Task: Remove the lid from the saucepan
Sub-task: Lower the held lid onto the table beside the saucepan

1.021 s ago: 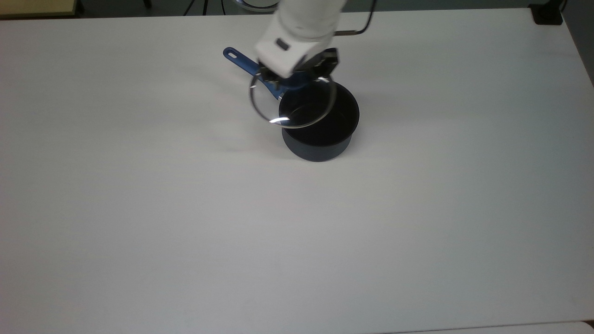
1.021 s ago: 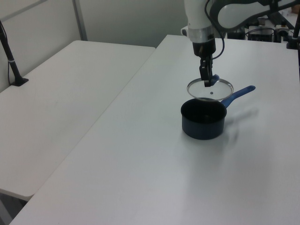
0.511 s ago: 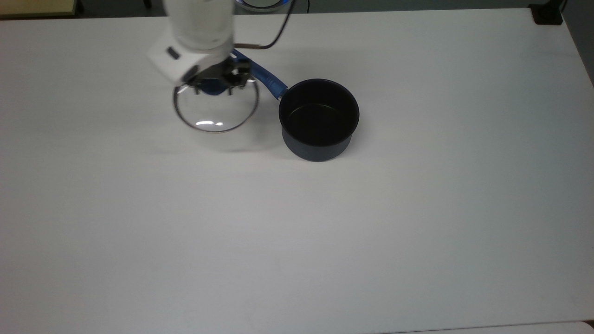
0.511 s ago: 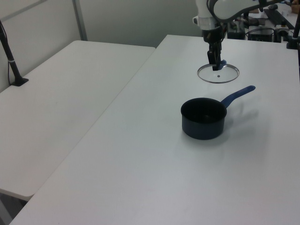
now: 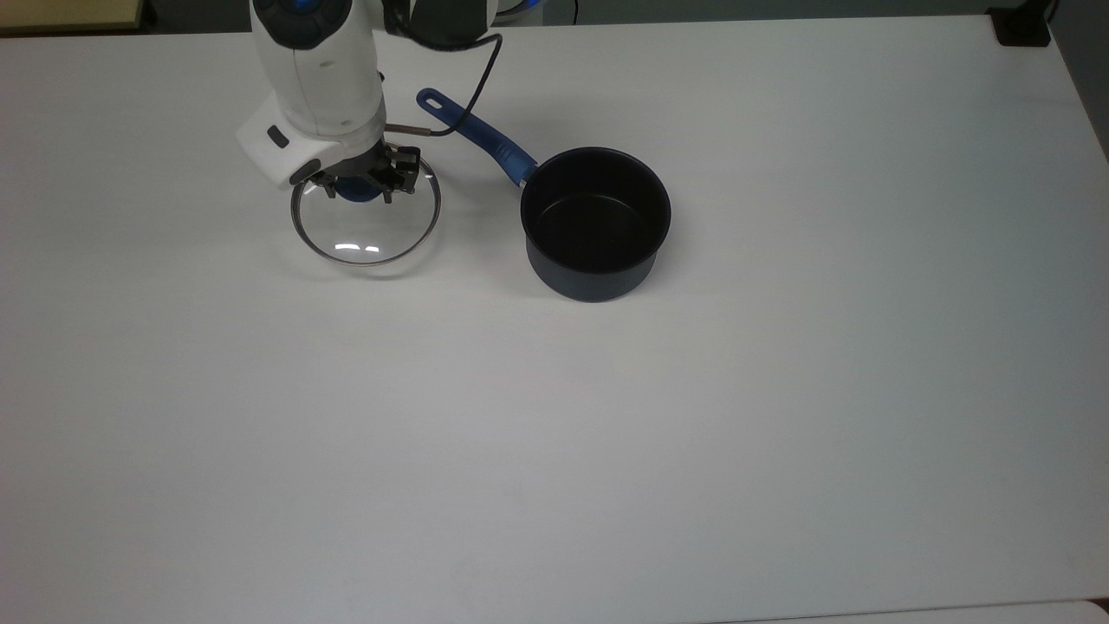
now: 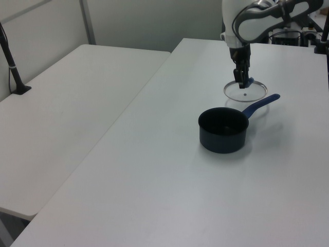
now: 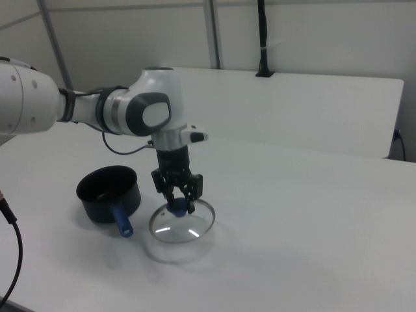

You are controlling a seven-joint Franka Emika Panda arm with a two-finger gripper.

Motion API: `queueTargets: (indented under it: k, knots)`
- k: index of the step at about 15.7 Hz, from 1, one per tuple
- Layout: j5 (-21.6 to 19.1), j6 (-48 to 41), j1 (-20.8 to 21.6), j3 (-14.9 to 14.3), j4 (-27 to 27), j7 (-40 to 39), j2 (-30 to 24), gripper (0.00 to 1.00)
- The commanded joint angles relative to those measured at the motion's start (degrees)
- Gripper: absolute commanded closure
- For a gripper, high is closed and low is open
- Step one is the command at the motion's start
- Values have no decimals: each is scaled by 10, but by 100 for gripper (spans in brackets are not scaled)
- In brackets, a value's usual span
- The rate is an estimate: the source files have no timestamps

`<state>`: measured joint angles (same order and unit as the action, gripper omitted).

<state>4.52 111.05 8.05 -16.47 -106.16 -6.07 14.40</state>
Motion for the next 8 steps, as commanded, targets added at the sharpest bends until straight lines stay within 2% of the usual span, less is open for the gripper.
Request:
queueTargets:
  k: [1, 8]
  knots:
    - [6, 35, 10, -15, -45, -5, -18, 49]
    - [7, 51, 5, -15, -74, -5, -17, 49]
